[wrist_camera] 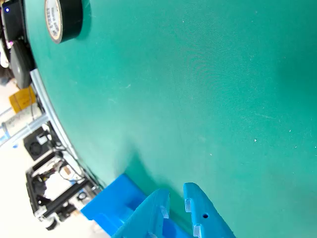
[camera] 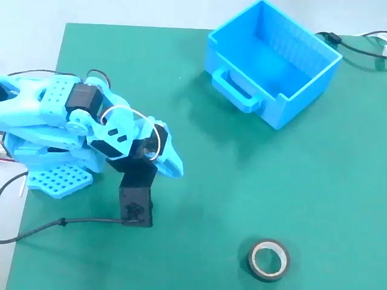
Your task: Put the tape in the box
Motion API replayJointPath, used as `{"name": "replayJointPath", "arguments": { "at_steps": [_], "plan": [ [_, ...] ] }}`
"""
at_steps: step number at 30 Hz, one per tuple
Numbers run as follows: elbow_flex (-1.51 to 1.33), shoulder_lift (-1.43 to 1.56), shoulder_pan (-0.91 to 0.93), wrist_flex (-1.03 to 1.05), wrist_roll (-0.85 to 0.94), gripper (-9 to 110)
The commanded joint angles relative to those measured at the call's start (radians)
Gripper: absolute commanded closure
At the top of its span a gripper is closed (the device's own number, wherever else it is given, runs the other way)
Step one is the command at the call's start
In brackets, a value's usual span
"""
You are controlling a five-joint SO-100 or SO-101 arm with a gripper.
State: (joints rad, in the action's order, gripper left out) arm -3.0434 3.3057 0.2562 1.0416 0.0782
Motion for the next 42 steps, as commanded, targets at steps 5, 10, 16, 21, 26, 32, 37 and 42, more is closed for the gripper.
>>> {"name": "replayJointPath", "arguments": {
  "at_steps": [5,10,16,21,26,32,37,42],
  "plan": [
    [0.018,0.014,-0.067,0.005,0.077,102],
    [0.018,0.014,-0.069,0.005,0.078,102],
    [0.018,0.014,-0.069,0.005,0.078,102],
    [0.018,0.014,-0.069,0.005,0.078,102],
    [0.018,0.014,-0.069,0.005,0.078,102],
    [0.018,0.014,-0.067,0.005,0.078,102],
    [0.018,0.014,-0.063,0.005,0.074,102],
    [0.060,0.014,-0.026,0.005,0.077,102]
  ]
}}
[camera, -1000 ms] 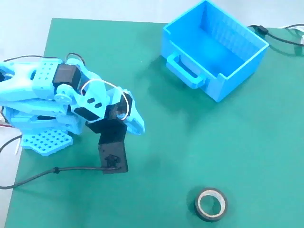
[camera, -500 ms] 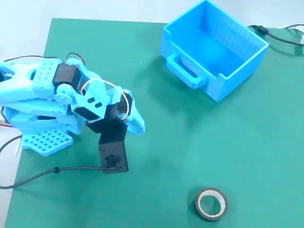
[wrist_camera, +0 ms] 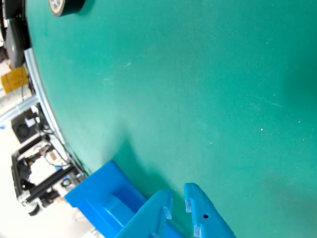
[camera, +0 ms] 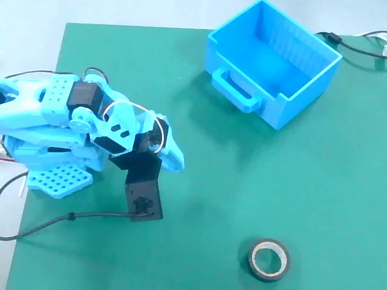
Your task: Put the tape in the box
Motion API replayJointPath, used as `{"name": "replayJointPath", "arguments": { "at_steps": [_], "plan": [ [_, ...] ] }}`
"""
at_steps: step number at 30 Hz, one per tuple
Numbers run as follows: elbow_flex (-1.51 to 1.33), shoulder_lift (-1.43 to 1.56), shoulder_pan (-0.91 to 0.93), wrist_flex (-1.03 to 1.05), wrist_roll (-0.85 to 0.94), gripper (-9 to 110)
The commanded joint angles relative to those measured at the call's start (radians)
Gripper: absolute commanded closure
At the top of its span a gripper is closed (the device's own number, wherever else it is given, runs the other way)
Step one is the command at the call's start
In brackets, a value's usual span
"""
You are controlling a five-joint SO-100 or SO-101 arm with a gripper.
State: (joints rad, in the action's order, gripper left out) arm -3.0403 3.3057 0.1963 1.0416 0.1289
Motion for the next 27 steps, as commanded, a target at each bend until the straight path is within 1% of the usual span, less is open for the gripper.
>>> {"name": "replayJointPath", "arguments": {
  "at_steps": [1,11,14,21,27],
  "plan": [
    [0.069,0.014,0.041,0.005,0.026,102],
    [0.186,0.003,0.098,0.009,0.060,102],
    [0.247,-0.043,0.120,0.011,0.064,102],
    [0.469,-0.256,0.143,0.011,0.057,102],
    [0.716,-0.549,0.206,0.014,0.048,102]
  ]
}}
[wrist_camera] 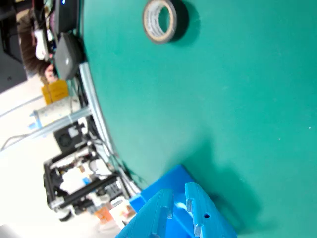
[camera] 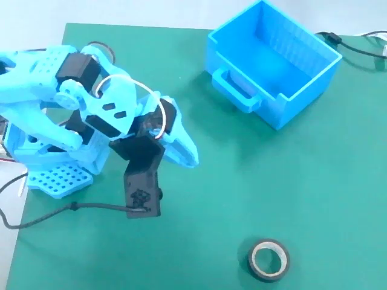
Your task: Put the tape in the box
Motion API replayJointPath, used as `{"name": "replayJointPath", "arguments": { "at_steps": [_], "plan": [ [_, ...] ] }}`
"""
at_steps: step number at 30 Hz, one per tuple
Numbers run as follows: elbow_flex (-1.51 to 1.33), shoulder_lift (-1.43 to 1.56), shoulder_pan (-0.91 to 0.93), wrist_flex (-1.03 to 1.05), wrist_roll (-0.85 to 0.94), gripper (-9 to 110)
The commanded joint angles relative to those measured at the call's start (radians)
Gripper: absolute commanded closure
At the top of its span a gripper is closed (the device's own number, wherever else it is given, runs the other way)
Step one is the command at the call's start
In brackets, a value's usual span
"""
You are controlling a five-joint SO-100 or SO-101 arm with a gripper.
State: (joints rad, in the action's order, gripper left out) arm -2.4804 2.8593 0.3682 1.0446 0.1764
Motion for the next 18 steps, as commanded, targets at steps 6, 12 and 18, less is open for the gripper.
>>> {"name": "replayJointPath", "arguments": {
  "at_steps": [6,12,18],
  "plan": [
    [0.348,-0.313,0.141,0.048,0.006,102],
    [0.598,-0.540,0.215,0.141,0.000,102],
    [0.781,-0.672,0.218,0.262,0.000,101]
  ]
}}
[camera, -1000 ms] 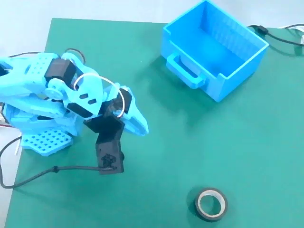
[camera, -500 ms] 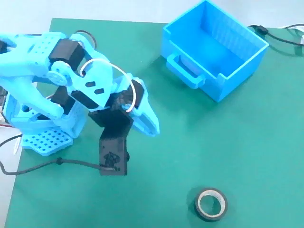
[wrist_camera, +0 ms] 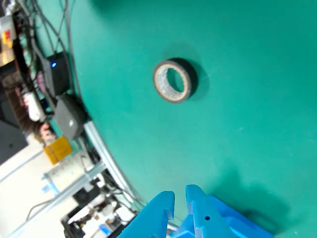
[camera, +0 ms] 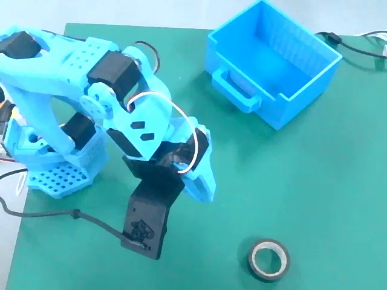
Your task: Put the tape in the box
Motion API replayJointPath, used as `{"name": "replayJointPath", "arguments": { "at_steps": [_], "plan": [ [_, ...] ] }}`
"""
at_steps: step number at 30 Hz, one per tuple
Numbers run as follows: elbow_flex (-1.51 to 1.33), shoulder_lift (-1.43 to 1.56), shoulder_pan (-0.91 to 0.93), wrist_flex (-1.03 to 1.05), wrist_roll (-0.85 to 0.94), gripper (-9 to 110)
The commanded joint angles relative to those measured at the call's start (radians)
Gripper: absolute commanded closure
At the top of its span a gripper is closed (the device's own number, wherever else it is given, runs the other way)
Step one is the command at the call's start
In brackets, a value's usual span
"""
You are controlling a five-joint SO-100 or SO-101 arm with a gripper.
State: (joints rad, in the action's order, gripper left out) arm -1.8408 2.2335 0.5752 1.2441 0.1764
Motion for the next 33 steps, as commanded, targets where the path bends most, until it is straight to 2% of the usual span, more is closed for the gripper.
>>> {"name": "replayJointPath", "arguments": {
  "at_steps": [1,13,23,33],
  "plan": [
    [0.170,-0.074,0.011,0.080,0.000,101],
    [0.456,-0.387,0.023,0.224,-0.014,98],
    [0.666,-0.681,0.091,0.227,-0.014,94],
    [0.695,-0.842,0.043,0.222,-0.002,85]
  ]
}}
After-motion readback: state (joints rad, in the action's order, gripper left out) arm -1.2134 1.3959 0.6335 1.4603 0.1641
